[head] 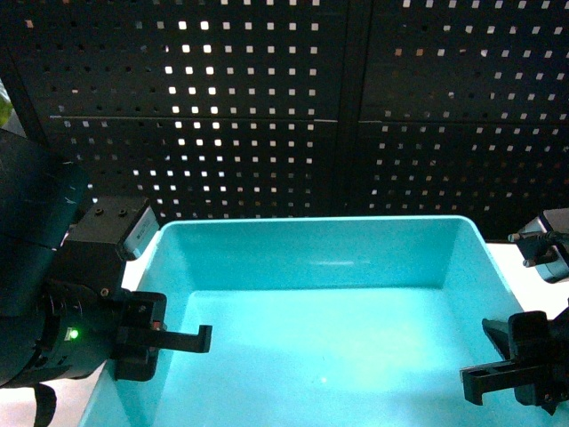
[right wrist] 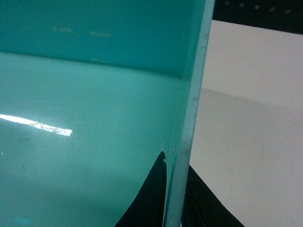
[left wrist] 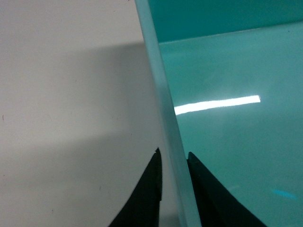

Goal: Stack blue boxes stably on right

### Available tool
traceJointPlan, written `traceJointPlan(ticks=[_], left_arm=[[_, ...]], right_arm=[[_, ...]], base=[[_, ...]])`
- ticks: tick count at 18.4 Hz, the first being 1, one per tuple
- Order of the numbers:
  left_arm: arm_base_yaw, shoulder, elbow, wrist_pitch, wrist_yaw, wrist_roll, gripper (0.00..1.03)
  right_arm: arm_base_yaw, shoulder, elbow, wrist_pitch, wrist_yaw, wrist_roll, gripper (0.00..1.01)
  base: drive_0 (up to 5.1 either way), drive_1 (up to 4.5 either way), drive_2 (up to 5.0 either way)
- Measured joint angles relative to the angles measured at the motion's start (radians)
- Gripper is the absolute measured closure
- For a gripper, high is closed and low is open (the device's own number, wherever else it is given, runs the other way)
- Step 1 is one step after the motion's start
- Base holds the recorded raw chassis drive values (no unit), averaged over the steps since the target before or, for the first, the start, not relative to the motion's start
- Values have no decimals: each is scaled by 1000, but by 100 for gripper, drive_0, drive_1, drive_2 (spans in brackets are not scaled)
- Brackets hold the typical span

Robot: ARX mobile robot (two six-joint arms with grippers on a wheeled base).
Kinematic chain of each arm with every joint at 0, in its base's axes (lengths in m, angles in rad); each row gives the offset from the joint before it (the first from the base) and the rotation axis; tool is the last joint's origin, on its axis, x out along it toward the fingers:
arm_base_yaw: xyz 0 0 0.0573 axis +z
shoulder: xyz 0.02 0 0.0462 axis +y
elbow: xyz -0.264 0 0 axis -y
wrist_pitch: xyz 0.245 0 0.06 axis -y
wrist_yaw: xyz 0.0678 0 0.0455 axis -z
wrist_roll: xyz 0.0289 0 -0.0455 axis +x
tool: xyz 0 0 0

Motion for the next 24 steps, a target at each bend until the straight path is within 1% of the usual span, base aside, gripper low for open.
traceJointPlan(ticks=[1, 2, 3, 5, 6, 7, 8, 11, 14, 16, 19, 20, 22, 23, 24], left_arm=[[0, 0, 0, 5, 3, -23, 96], [0, -2, 0, 5, 2, -51, 98], [0, -3, -2, 6, 1, -63, 98], [-4, -23, -6, -6, -8, -66, 98], [-6, -46, -6, -11, -16, -53, 98], [-6, -62, -6, -10, -29, -43, 98], [-7, -78, -5, -6, -35, -34, 98], [-8, -166, 29, -17, -35, -15, 98], [-8, -242, 80, -24, -39, 8, 98], [-7, -281, 114, -40, -32, 10, 98], [-13, -368, 205, -77, -2, 9, 98], [-22, -402, 241, -77, -2, 16, 98], [-32, -455, 288, -72, -9, 23, 98], [-35, -474, 291, -51, -7, 32, 98], [-36, -484, 291, -49, -10, 33, 98]], right_arm=[[2, 0, -1, -1, 0, 9, 94], [2, -1, -3, 0, 0, 16, 94], [2, -1, -6, 8, 1, 17, 94], [2, -4, -14, 19, 2, 20, 94], [1, -7, -16, 24, 3, 30, 94], [1, -13, -21, 50, 7, 30, 94], [1, -27, -21, 51, 8, 29, 94], [-26, -129, 11, 8, 0, 32, 94], [-47, -230, 84, -55, -12, 33, 94], [-66, -289, 129, -108, -35, 34, 94], [-106, -392, 222, -161, -79, 46, 94], [-119, -435, 257, -171, -89, 50, 94], [-129, -502, 302, -170, -100, 48, 94], [-130, -527, 312, -166, -105, 48, 94], [-131, -539, 312, -161, -107, 48, 94]], base=[[0, 0, 0], [0, 0, 0], [0, 0, 0], [0, 0, 0], [0, 0, 0], [0, 0, 0], [0, 0, 0], [0, 0, 0], [0, 0, 0], [0, 0, 0], [0, 0, 0], [0, 0, 0], [0, 0, 0], [0, 0, 0], [0, 0, 0]])
